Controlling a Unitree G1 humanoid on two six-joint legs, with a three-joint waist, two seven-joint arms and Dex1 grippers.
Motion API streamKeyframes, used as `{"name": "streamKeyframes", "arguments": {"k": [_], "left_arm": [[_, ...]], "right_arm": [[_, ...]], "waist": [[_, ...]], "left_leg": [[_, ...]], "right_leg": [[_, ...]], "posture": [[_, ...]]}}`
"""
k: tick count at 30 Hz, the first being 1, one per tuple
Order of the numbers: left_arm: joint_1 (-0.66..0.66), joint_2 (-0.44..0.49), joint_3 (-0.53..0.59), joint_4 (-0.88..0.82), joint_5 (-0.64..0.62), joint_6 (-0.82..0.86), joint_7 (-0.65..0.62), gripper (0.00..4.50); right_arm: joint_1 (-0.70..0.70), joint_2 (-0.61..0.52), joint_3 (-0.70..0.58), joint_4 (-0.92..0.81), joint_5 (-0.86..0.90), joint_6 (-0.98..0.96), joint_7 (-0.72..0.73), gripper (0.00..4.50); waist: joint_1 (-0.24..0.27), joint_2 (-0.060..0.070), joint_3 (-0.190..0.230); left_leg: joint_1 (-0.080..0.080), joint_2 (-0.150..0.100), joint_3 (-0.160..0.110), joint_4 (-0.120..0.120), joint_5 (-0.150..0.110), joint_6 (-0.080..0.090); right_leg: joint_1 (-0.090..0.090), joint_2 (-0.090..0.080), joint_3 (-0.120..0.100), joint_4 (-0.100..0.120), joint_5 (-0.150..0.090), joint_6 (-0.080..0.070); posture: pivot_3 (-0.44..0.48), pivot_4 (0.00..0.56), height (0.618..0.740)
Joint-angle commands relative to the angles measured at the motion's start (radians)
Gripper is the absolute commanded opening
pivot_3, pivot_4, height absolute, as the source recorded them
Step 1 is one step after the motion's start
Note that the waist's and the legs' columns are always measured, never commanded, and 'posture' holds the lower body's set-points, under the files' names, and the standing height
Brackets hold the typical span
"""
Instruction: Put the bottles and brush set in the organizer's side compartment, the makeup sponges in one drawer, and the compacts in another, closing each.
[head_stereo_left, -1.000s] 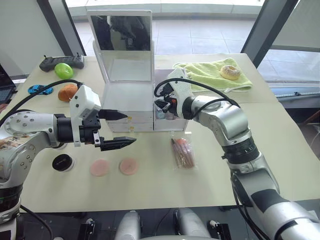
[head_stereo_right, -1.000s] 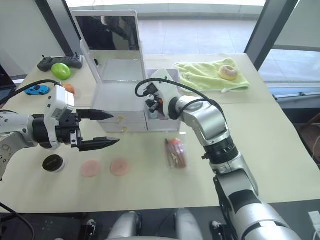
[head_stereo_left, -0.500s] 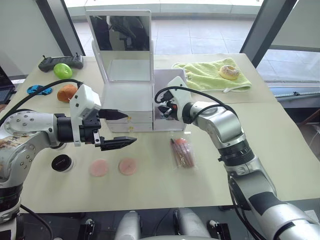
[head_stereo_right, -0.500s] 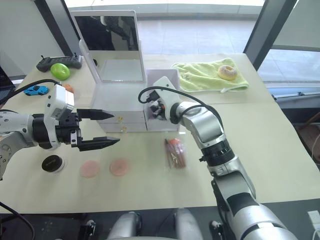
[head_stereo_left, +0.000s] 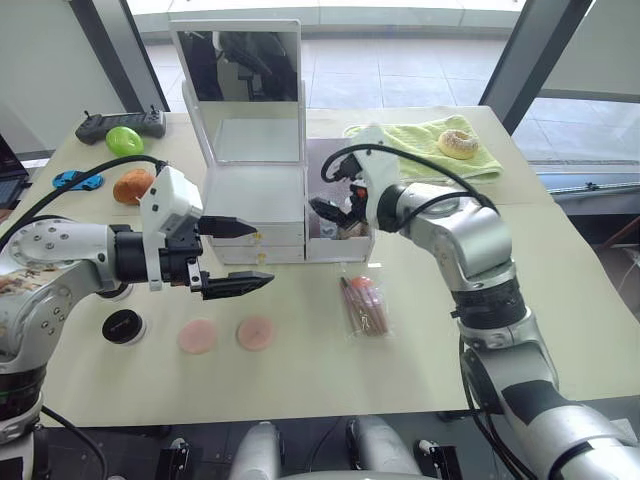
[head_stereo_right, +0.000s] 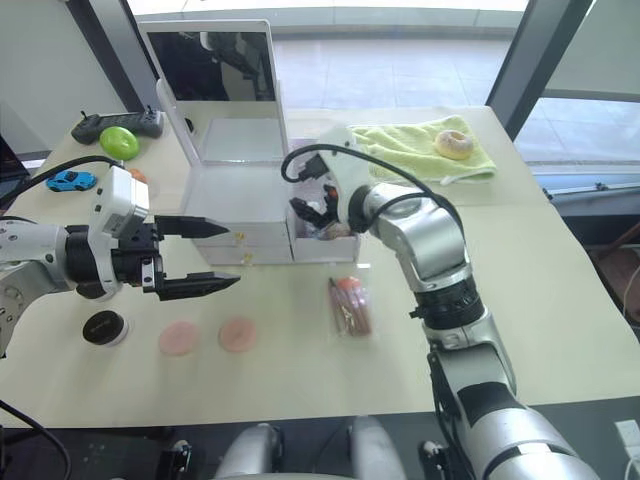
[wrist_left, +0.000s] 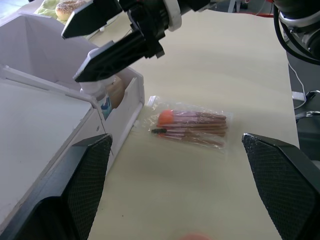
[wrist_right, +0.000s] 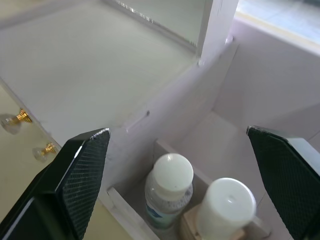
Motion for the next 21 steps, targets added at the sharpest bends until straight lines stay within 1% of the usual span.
{"name": "streamKeyframes", "arguments": {"k": [1,5,7,9,11,13,17,19,21], "left_arm": [[-0.017,-0.001,-0.006,0.001,0.006,-0.032,-0.017,4.50],[0.009,-0.009,0.009,0.034,0.007,-0.057,-0.037,4.50],[0.036,-0.009,0.036,0.071,0.001,-0.068,-0.047,4.50],[0.092,0.005,0.069,0.126,0.037,-0.120,-0.077,4.50],[0.151,0.026,0.102,0.191,0.077,-0.186,-0.123,4.50],[0.190,0.041,0.129,0.275,0.114,-0.229,-0.141,4.50],[0.254,0.071,0.153,0.424,0.206,-0.350,-0.182,4.50],[0.291,0.081,0.166,0.493,0.246,-0.415,-0.208,4.50],[0.332,0.097,0.169,0.548,0.275,-0.455,-0.244,4.50]], "right_arm": [[-0.047,-0.025,-0.074,-0.144,0.062,0.078,0.017,4.45],[-0.038,-0.055,-0.212,-0.297,0.187,0.198,0.039,4.45],[0.004,-0.093,-0.292,-0.378,0.251,0.250,0.058,4.45],[0.087,-0.132,-0.388,-0.466,0.318,0.275,0.080,4.45],[0.205,-0.176,-0.479,-0.542,0.384,0.275,0.119,4.45],[0.376,-0.243,-0.552,-0.589,0.398,0.239,0.158,4.45],[0.709,-0.357,-0.623,-0.614,0.338,0.116,0.200,4.45],[0.891,-0.372,-0.664,-0.614,0.300,0.024,0.228,4.45],[1.025,-0.380,-0.695,-0.610,0.270,-0.073,0.261,4.45]], "waist": [[0.001,0.000,0.000],[0.005,0.000,0.000],[0.005,0.000,0.000],[0.005,-0.001,0.000],[0.005,-0.001,-0.001],[0.006,-0.001,-0.001],[0.006,0.000,0.000],[0.005,-0.001,-0.001],[0.005,0.000,-0.001]], "left_leg": [[0.000,0.000,0.000,0.000,0.000,0.000],[0.000,0.000,0.000,0.000,0.000,0.000],[0.000,0.000,0.000,0.001,0.000,0.000],[0.000,0.000,0.000,0.000,0.000,0.000],[0.000,0.000,0.000,-0.001,0.000,0.000],[0.000,0.000,0.000,-0.001,0.000,0.000],[0.001,0.000,0.002,-0.001,0.000,0.000],[0.001,0.000,0.003,-0.002,0.000,0.000],[0.002,0.000,0.003,-0.003,0.000,0.000]], "right_leg": [[0.000,0.000,0.000,0.000,0.000,0.000],[0.000,0.000,0.000,-0.001,0.000,0.000],[0.001,-0.001,0.000,-0.001,0.000,0.000],[0.001,-0.001,0.000,-0.001,0.000,0.000],[0.001,-0.001,-0.001,-0.002,0.000,0.000],[0.001,-0.001,0.000,-0.001,-0.001,0.000],[0.001,-0.001,0.000,-0.002,-0.005,0.006],[0.001,-0.002,0.000,-0.002,-0.005,0.006],[0.001,-0.002,0.000,-0.002,-0.006,0.006]], "posture": [[0.000,0.150,0.740],[0.000,0.150,0.740],[0.000,0.150,0.740],[0.000,0.150,0.740],[0.000,0.150,0.740],[0.000,0.150,0.740],[0.000,0.150,0.740],[0.000,0.150,0.740],[0.000,0.150,0.740]]}}
